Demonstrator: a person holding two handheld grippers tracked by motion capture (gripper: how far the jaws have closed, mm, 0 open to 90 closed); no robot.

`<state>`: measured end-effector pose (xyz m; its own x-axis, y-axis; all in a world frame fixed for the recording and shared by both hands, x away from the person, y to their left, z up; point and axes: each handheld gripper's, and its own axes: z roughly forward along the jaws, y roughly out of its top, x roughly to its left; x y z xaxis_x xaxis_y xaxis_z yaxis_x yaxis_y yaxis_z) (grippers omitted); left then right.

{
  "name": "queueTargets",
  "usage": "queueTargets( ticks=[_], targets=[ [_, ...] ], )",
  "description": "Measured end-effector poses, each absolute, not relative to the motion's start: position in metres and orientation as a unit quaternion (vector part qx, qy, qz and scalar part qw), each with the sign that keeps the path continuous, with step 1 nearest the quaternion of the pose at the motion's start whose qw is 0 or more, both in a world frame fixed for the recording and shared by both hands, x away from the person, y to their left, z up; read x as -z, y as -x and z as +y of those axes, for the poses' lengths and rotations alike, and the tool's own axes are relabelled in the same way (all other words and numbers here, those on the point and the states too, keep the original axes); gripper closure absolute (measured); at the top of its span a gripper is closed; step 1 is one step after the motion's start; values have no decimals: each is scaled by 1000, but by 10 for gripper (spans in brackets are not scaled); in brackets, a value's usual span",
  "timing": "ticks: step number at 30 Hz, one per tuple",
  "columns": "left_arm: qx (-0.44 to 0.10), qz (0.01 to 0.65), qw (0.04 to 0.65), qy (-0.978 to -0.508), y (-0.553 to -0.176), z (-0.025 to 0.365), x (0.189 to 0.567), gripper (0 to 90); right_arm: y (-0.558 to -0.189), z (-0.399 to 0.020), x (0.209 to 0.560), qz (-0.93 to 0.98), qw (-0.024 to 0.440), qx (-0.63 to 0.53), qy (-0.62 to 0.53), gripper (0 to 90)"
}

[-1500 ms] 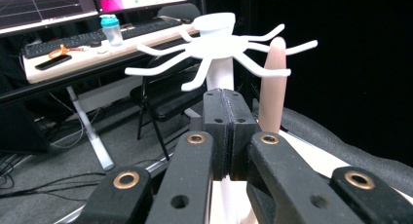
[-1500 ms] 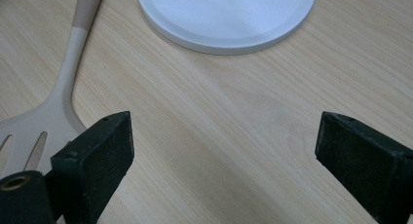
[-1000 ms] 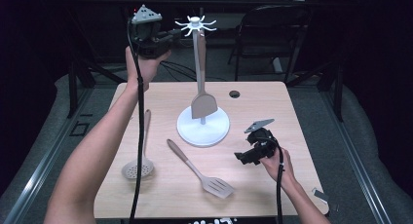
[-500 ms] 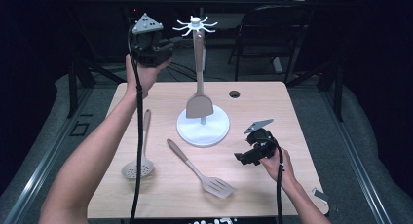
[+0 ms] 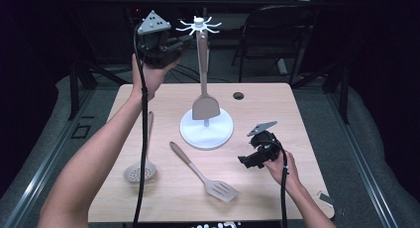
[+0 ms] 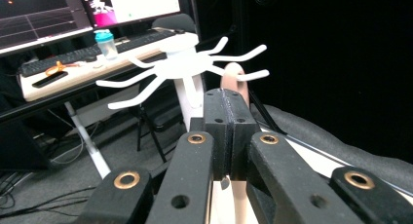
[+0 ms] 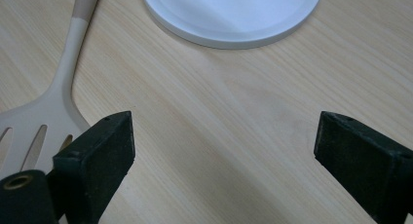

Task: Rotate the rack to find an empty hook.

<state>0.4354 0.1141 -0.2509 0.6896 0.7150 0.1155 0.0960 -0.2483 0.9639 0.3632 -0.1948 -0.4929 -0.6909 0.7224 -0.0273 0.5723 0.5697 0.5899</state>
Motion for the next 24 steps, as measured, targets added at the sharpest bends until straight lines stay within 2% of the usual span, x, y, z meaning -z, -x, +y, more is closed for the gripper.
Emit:
queueTargets(
  ticks=[24],
  targets=[
    [-294, 300, 543, -727, -447, 120, 254, 896, -363, -193, 493, 877, 129, -282, -367, 73]
  ],
)
